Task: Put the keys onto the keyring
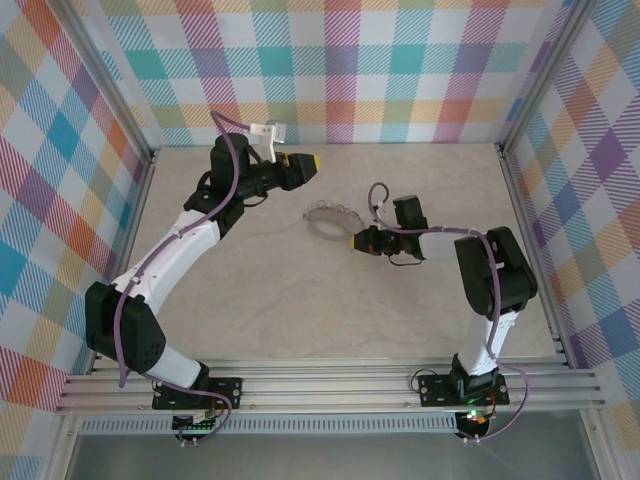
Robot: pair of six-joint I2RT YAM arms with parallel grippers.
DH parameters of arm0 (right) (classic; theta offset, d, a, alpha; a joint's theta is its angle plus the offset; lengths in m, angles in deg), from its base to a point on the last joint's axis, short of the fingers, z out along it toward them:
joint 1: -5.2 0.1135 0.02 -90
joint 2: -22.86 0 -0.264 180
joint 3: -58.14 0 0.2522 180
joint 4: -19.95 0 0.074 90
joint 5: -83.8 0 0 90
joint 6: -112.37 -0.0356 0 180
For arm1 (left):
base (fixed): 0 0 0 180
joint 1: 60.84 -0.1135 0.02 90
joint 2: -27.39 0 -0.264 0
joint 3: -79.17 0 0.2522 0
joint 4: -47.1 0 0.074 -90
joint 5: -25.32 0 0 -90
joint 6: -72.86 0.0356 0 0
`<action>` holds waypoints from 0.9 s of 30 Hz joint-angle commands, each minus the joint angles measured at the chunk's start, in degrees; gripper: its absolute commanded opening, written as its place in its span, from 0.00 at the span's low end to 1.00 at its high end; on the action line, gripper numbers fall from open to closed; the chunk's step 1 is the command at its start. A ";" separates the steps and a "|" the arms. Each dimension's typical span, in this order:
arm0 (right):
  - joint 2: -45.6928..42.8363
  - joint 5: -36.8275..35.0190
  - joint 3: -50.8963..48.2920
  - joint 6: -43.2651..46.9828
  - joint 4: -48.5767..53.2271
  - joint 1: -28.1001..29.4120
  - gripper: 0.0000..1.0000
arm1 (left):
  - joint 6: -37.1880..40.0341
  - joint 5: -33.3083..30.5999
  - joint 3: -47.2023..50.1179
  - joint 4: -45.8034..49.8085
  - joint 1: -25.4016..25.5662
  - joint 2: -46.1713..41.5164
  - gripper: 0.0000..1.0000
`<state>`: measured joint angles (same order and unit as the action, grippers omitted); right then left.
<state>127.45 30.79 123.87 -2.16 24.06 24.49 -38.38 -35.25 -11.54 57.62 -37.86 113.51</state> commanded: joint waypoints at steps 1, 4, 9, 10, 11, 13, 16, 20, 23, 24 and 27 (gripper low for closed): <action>-5.10 0.65 -3.43 -0.94 -2.13 0.57 0.28 | -0.56 0.82 0.87 -1.05 -0.66 -2.16 0.50; -11.91 -0.24 -7.50 -2.52 -0.08 0.44 0.62 | -0.26 1.04 1.51 -0.22 -0.66 -2.80 0.53; -25.31 -7.75 -9.61 -2.99 8.16 -0.38 1.00 | 1.26 -5.99 5.41 1.16 -0.68 -6.07 1.00; -27.26 -8.73 -8.51 -2.02 10.46 -0.97 1.00 | 1.70 -8.23 6.47 1.38 -0.66 -6.97 1.00; -28.72 -9.84 -7.47 -1.25 12.54 -1.52 1.00 | 1.93 -10.25 7.25 1.78 -0.67 -7.57 1.00; -31.50 -13.13 -5.31 -0.02 15.83 -3.04 1.00 | 2.73 -15.18 9.12 2.36 -0.75 -9.19 1.00; -34.12 -20.19 -3.28 0.68 18.00 -5.08 1.00 | 4.79 -22.48 12.84 0.72 -0.83 -12.07 1.00; -34.44 -29.66 -1.31 0.63 18.54 -8.56 1.00 | 10.79 -31.64 20.32 -6.25 -0.83 -16.73 1.00; -33.42 -38.05 -1.31 1.24 16.58 -10.44 1.00 | 18.17 -36.89 25.22 -9.54 -0.93 -20.15 1.00; -33.23 -41.28 -2.20 1.82 14.61 -10.73 1.00 | 19.91 -39.38 26.62 -9.88 -1.13 -21.20 1.00; -32.86 -50.21 -4.77 4.78 9.60 -11.28 1.00 | 21.62 -42.18 30.19 -9.62 -4.36 -23.09 1.00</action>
<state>93.77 -7.63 120.74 -0.85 37.77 13.52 -22.42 -70.33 16.59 51.54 -39.32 92.53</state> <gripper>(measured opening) 0.996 0.997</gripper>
